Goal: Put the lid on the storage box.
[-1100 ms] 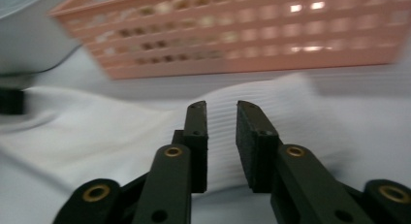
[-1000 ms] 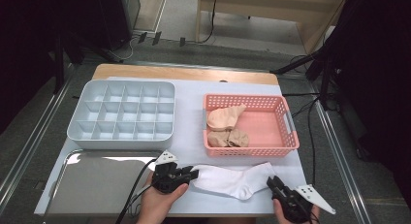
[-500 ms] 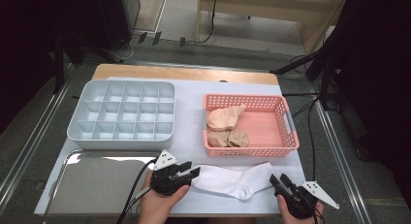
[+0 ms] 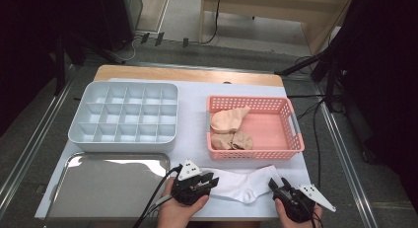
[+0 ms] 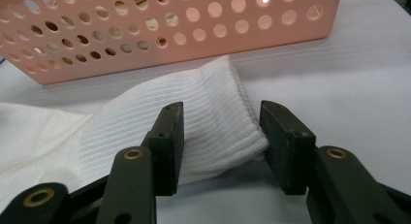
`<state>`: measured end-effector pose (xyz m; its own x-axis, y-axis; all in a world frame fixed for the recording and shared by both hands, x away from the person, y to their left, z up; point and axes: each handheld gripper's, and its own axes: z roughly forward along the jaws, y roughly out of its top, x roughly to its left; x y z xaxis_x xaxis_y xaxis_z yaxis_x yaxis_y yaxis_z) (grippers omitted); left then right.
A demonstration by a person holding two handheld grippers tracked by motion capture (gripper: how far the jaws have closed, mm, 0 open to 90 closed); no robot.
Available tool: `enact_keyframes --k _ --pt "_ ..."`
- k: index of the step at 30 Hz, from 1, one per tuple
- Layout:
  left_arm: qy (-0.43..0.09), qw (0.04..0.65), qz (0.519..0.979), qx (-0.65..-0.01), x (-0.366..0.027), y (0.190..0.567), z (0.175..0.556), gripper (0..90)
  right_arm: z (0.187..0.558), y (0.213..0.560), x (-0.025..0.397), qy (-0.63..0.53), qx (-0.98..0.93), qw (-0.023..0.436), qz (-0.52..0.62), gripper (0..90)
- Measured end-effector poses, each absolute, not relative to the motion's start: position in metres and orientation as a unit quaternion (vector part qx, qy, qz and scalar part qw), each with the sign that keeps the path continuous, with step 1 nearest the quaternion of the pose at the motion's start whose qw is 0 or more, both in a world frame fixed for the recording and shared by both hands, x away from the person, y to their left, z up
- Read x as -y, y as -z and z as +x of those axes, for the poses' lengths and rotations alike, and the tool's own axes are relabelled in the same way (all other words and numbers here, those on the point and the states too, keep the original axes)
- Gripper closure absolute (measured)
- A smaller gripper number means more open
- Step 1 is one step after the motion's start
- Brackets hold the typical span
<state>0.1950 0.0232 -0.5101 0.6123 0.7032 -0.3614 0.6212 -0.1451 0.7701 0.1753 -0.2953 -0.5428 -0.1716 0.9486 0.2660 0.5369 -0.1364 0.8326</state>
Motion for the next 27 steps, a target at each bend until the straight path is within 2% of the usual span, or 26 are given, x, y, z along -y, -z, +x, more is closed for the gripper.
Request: enact_keyframes --k 7,13,15,22,27 --pt "-0.029 0.48 0.769 -0.422 0.003 0.519 0.192 73.5 0.174 0.543 0.296 -0.458 -0.612 0.221 0.606 54.8" --pt "-0.027 0.466 0.786 -0.407 0.025 0.525 0.187 74.2 0.174 0.545 0.296 -0.462 -0.607 0.214 0.61 74.4" --pt "-0.024 0.454 0.791 -0.409 0.031 0.529 0.189 76.2 0.175 0.545 0.297 -0.468 -0.604 0.203 0.611 76.5" --pt "-0.03 0.443 0.789 -0.424 0.033 0.533 0.192 86.4 0.172 0.534 0.294 -0.489 -0.601 0.201 0.599 77.9" --pt "-0.025 0.444 0.789 -0.423 0.031 0.533 0.194 86.9 0.164 0.516 0.28 -0.515 -0.602 0.205 0.575 78.0"
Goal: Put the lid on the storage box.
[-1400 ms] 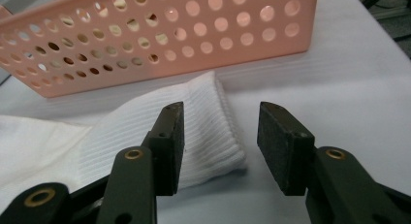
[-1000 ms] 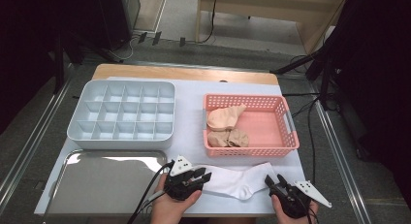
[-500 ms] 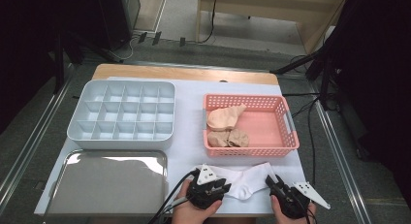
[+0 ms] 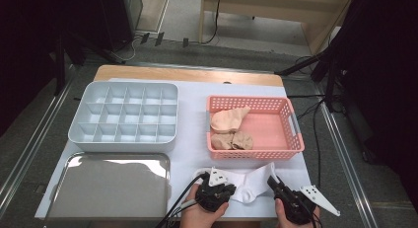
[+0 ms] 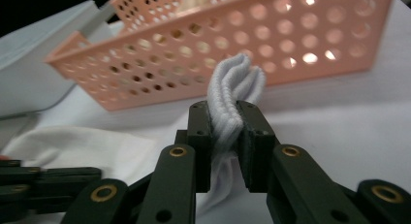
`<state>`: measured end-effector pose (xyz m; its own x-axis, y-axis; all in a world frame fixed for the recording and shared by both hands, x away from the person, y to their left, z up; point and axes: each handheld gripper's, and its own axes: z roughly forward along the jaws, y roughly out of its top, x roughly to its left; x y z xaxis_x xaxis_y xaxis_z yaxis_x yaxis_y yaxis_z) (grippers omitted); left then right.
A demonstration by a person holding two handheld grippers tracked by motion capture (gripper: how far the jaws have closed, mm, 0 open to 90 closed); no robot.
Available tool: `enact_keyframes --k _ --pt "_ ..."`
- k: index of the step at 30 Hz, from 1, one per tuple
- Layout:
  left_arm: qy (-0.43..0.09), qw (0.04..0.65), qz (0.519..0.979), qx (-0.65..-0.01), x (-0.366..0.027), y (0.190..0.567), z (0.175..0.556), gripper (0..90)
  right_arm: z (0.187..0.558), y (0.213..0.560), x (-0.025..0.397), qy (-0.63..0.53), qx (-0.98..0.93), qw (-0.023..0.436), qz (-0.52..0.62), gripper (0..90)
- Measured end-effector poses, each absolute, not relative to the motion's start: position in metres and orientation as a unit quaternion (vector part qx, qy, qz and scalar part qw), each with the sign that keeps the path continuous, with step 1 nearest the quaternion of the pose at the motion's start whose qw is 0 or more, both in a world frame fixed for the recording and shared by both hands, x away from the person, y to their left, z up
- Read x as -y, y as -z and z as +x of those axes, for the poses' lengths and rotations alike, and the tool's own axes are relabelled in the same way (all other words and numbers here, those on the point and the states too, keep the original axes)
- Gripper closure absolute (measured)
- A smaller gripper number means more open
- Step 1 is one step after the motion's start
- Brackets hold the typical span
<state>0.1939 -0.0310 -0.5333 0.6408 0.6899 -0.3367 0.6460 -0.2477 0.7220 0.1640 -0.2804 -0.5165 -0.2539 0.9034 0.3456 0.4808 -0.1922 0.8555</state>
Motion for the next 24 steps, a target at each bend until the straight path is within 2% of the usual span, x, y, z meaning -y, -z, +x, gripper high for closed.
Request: enact_keyframes --k 8,16,24 --pt "-0.02 0.461 0.781 -0.421 0.022 0.524 0.191 83.4 0.153 0.493 0.237 -0.532 -0.629 0.216 0.524 77.8" --pt "-0.046 0.487 0.757 -0.433 -0.029 0.503 0.187 82.2 0.154 0.494 0.2 -0.525 -0.651 0.214 0.505 77.7" --pt "-0.061 0.486 0.738 -0.464 -0.067 0.506 0.192 82.7 0.159 0.504 0.16 -0.509 -0.677 0.21 0.488 77.2"
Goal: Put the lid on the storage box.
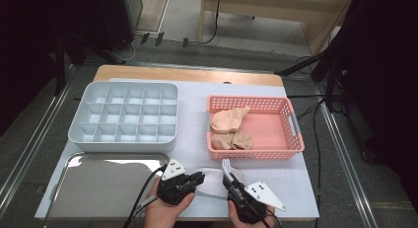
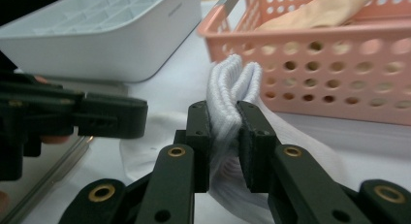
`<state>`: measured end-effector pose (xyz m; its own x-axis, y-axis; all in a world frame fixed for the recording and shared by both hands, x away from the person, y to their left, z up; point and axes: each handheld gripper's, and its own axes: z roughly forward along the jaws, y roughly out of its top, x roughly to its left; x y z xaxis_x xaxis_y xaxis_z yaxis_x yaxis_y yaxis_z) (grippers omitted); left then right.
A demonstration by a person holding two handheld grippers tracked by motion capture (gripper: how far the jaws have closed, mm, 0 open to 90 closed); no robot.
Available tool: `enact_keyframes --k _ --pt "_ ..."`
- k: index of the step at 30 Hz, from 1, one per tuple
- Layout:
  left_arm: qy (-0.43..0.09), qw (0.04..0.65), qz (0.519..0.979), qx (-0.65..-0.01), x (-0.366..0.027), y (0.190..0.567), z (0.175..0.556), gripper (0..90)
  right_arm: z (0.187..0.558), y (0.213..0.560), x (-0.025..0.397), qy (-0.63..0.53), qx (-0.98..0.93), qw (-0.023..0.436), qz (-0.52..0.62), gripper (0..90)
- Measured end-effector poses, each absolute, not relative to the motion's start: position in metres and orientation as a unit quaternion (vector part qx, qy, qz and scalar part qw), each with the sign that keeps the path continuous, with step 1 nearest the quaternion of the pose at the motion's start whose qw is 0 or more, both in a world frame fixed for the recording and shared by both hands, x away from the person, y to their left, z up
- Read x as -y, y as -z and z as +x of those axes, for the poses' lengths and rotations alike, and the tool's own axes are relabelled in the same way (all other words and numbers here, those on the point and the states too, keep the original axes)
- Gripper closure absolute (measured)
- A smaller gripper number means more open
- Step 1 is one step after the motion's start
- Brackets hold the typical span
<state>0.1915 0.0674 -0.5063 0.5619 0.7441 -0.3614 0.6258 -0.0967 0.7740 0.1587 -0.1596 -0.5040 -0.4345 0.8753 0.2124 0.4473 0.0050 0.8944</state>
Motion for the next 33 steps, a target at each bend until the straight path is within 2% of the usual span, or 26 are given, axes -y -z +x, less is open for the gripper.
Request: enact_keyframes --k 8,18,26,33 --pt "-0.061 0.486 0.734 -0.471 -0.08 0.511 0.192 82.8 0.163 0.518 0.126 -0.494 -0.701 0.202 0.473 77.1" --pt "-0.059 0.487 0.728 -0.478 -0.09 0.513 0.191 82.7 0.164 0.53 0.106 -0.479 -0.72 0.204 0.459 75.2" --pt "-0.058 0.489 0.725 -0.481 -0.091 0.513 0.192 82.6 0.163 0.525 0.107 -0.511 -0.716 0.175 0.442 52.9" --pt "-0.06 0.49 0.723 -0.483 -0.094 0.512 0.193 82.6 0.16 0.508 0.13 -0.533 -0.698 0.163 0.45 48.9"
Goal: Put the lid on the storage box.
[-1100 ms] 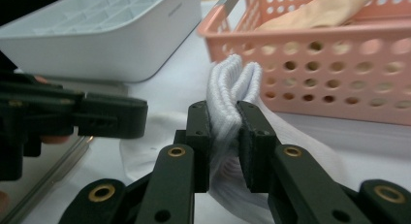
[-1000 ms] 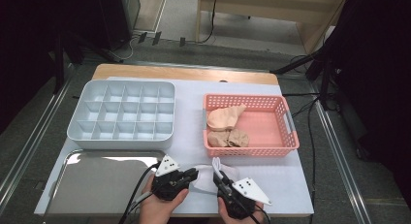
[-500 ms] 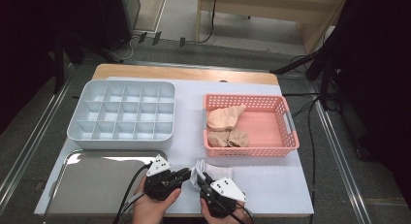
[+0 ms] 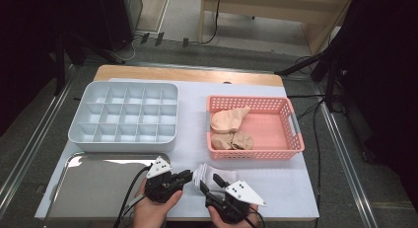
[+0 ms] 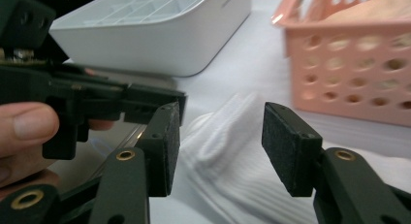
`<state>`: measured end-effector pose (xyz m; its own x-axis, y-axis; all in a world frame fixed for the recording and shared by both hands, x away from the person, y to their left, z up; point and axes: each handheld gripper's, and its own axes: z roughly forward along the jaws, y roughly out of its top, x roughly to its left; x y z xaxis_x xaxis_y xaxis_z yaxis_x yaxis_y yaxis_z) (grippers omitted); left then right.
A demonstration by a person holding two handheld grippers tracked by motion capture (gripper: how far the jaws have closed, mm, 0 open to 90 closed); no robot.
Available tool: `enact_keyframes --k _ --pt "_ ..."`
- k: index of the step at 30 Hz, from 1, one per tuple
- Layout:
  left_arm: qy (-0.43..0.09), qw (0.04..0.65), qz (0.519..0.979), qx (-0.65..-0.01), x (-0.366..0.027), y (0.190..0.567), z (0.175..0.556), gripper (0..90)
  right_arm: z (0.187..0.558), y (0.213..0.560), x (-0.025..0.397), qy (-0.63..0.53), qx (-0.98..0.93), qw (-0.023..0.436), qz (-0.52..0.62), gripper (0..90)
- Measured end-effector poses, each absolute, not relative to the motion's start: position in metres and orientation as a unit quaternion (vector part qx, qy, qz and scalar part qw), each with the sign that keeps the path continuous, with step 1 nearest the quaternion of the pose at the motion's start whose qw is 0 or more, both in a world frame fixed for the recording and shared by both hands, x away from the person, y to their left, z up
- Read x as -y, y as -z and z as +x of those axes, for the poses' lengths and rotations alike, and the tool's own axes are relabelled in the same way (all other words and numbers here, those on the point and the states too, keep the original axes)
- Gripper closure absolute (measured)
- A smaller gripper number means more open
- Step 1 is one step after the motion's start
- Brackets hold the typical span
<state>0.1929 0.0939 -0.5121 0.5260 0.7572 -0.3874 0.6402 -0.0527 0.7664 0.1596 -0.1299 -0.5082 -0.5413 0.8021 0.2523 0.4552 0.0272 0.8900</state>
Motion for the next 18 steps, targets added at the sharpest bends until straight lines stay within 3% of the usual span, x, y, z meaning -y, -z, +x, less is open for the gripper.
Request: enact_keyframes --k 8,18 --pt "-0.059 0.491 0.723 -0.482 -0.092 0.512 0.192 82.5 0.16 0.493 0.175 -0.53 -0.677 0.192 0.474 48.8" --pt "-0.057 0.494 0.722 -0.481 -0.089 0.511 0.192 83.0 0.156 0.5 0.226 -0.505 -0.658 0.219 0.513 50.7"
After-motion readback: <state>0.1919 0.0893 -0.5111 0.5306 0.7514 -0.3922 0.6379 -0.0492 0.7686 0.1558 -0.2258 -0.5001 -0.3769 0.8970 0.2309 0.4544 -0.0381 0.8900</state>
